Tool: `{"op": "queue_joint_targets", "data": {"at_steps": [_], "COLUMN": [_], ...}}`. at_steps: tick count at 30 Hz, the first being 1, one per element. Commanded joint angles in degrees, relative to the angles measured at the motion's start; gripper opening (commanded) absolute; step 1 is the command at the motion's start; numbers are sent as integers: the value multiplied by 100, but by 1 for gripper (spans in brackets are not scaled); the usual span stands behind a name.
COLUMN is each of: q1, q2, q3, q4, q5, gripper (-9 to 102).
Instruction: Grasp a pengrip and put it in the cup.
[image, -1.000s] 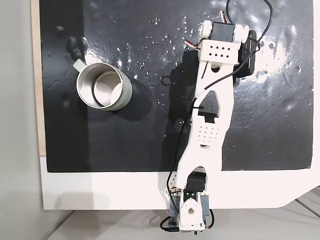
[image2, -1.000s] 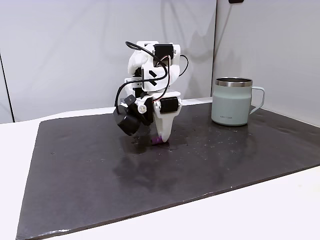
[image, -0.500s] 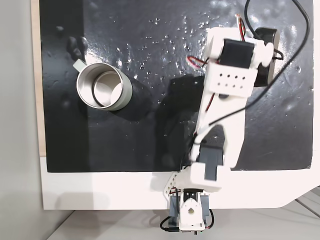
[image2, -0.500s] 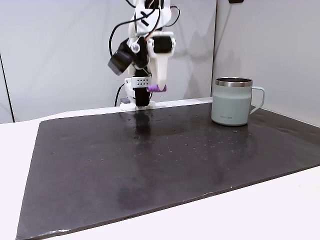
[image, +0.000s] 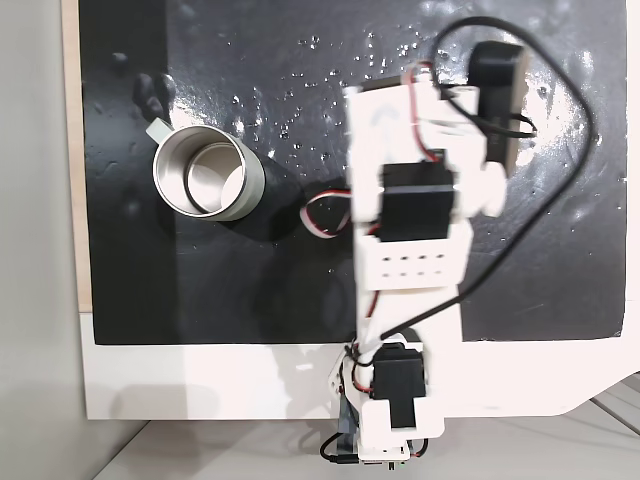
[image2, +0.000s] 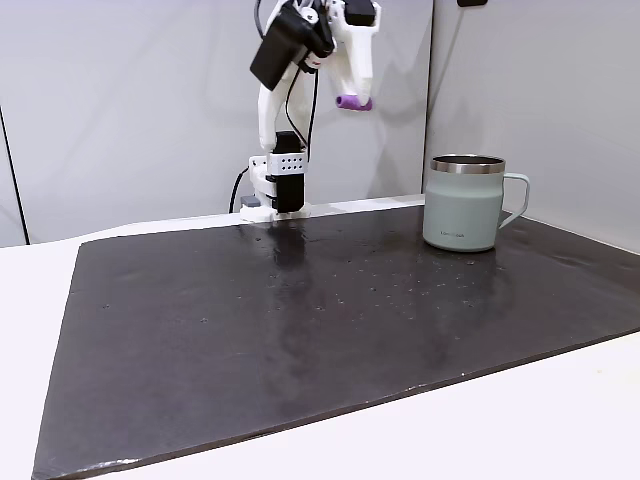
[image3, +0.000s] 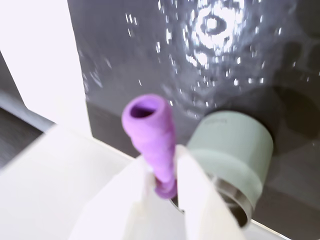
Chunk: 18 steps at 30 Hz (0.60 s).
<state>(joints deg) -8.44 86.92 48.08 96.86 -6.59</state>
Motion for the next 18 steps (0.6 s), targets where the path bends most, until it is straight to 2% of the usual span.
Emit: {"op": "queue_joint_targets", "data": {"at_steps": [1,12,18], "q1": [-729,-2479,-2944], "q2": [352,-70,-466], "q3": [26,-193,-633], "q4": [18,0,0], "q5": [9,-79,-299], "gripper": [0,0,0]}}
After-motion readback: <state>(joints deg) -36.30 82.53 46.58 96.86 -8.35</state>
